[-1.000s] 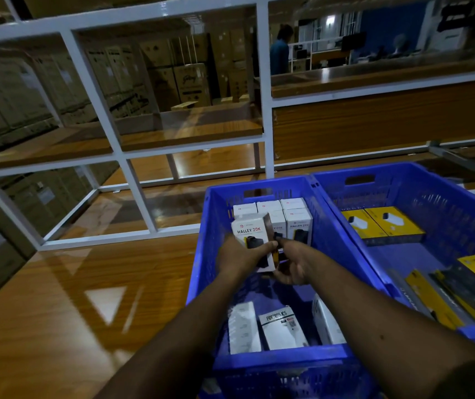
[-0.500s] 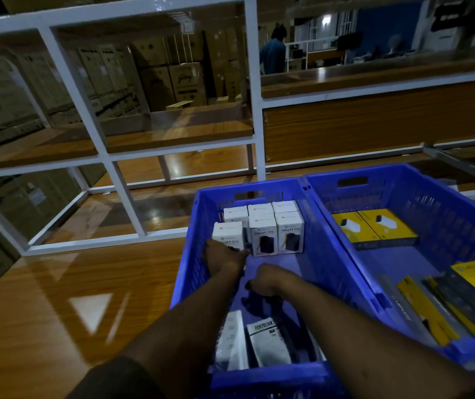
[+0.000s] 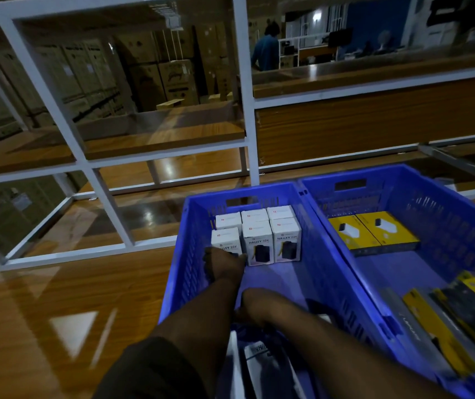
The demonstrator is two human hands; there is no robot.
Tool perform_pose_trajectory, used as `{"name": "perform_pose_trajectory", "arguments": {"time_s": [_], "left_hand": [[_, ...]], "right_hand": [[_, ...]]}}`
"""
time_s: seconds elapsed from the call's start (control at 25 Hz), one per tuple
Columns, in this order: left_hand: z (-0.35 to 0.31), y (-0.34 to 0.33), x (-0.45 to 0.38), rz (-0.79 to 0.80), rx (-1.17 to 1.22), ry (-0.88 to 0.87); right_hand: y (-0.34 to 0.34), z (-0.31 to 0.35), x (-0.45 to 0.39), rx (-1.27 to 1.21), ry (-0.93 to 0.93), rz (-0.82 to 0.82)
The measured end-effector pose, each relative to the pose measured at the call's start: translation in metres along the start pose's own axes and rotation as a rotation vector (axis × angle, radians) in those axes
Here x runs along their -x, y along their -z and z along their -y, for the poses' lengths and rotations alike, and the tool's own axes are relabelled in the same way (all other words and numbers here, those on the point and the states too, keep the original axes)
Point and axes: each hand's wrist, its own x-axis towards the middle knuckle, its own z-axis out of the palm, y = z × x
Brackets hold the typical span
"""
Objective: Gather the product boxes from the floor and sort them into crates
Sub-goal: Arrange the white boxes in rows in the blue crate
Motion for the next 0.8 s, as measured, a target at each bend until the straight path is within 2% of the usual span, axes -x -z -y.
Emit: {"name": "perform_pose_trajectory", "arguments": {"time_s": [0.08, 0.16, 0.36, 0.56, 0.68, 0.8], "left_hand": [[-0.041, 0.035, 0.05, 0.091, 0.014, 0.035], [-0.065, 0.058, 0.08, 0.098, 0.032, 0.026], [-0.045, 0.048, 0.046, 0.255, -0.098, -0.027], [-0.069, 0.08, 0.069, 0.394, -0.158, -0.063], [-0.073, 0.094, 0.073, 0.365, -0.193, 0.024], [-0.083, 0.115, 0.087, 0.386, -0.249, 0.003]], "right_hand": [[0.0, -0.002, 0.0, -0.002, 0.026, 0.001], [0.0, -0.005, -0.002, -0.001, 0.029, -0.017], [0.001, -0.004, 0.004, 0.032, 0.009, -0.024], [0.002, -0.007, 0.009, 0.051, 0.0, -0.025], [0.007, -0.009, 0.012, 0.077, -0.029, -0.033], [0.013, -0.01, 0.017, 0.083, -0.023, -0.048]]}}
